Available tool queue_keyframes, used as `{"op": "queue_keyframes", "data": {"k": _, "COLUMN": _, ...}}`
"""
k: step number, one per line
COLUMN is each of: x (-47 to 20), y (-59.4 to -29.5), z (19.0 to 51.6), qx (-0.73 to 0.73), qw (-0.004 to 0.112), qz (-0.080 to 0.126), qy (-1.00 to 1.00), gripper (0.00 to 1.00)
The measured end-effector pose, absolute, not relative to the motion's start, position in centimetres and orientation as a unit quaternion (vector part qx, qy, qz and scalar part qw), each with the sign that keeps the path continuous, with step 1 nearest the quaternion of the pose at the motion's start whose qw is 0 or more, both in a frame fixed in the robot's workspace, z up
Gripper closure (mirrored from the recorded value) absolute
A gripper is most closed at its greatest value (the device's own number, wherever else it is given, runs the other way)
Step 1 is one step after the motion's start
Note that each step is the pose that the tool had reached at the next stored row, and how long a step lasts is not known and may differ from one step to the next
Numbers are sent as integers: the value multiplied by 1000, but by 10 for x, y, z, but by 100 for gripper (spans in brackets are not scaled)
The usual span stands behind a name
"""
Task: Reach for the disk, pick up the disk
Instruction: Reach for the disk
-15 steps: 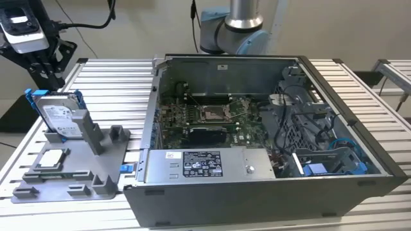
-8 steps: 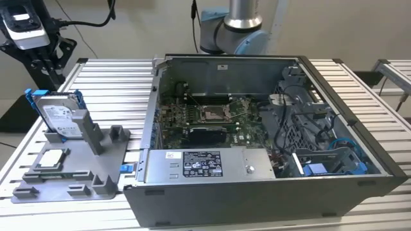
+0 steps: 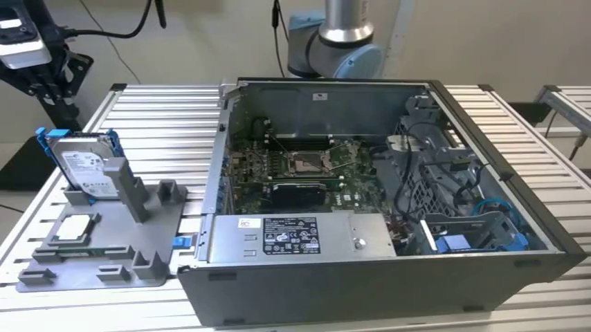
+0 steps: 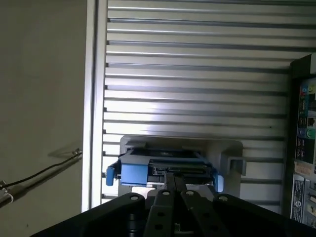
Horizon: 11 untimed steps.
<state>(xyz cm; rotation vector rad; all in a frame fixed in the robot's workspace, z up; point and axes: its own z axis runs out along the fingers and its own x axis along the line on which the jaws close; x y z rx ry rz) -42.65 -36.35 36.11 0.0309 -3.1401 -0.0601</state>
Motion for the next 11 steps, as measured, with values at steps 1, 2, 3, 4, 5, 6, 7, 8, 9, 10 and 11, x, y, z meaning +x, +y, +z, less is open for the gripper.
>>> {"op": "queue_keyframes", "data": {"k": 1, "x": -429, "y": -363, "z": 361, "qx": 10, "qw": 0, "qz": -19, "qy": -1000, "gripper": 100}}
{"op": "queue_keyframes", "data": {"k": 2, "x": -431, "y": -363, "z": 360, "qx": 10, "qw": 0, "qz": -19, "qy": -1000, "gripper": 100}}
{"op": "queue_keyframes", "data": {"k": 3, "x": -432, "y": -363, "z": 360, "qx": 10, "qw": 0, "qz": -19, "qy": -1000, "gripper": 100}}
{"op": "queue_keyframes", "data": {"k": 4, "x": -433, "y": -363, "z": 360, "qx": 11, "qw": 0, "qz": -19, "qy": -1000, "gripper": 100}}
{"op": "queue_keyframes", "data": {"k": 5, "x": -434, "y": -363, "z": 359, "qx": 11, "qw": 0, "qz": -19, "qy": -1000, "gripper": 100}}
{"op": "queue_keyframes", "data": {"k": 6, "x": -435, "y": -365, "z": 359, "qx": 11, "qw": 0, "qz": -19, "qy": -1000, "gripper": 100}}
{"op": "queue_keyframes", "data": {"k": 7, "x": -436, "y": -366, "z": 359, "qx": 11, "qw": 0, "qz": -19, "qy": -1000, "gripper": 100}}
{"op": "queue_keyframes", "data": {"k": 8, "x": -436, "y": -369, "z": 359, "qx": 11, "qw": 1, "qz": -19, "qy": -1000, "gripper": 100}}
{"op": "queue_keyframes", "data": {"k": 9, "x": -437, "y": -371, "z": 359, "qx": 11, "qw": 0, "qz": -19, "qy": -1000, "gripper": 100}}
{"op": "queue_keyframes", "data": {"k": 10, "x": -438, "y": -373, "z": 359, "qx": 11, "qw": 0, "qz": -19, "qy": -1000, "gripper": 100}}
{"op": "queue_keyframes", "data": {"k": 11, "x": -439, "y": -375, "z": 359, "qx": 11, "qw": 0, "qz": -19, "qy": -1000, "gripper": 100}}
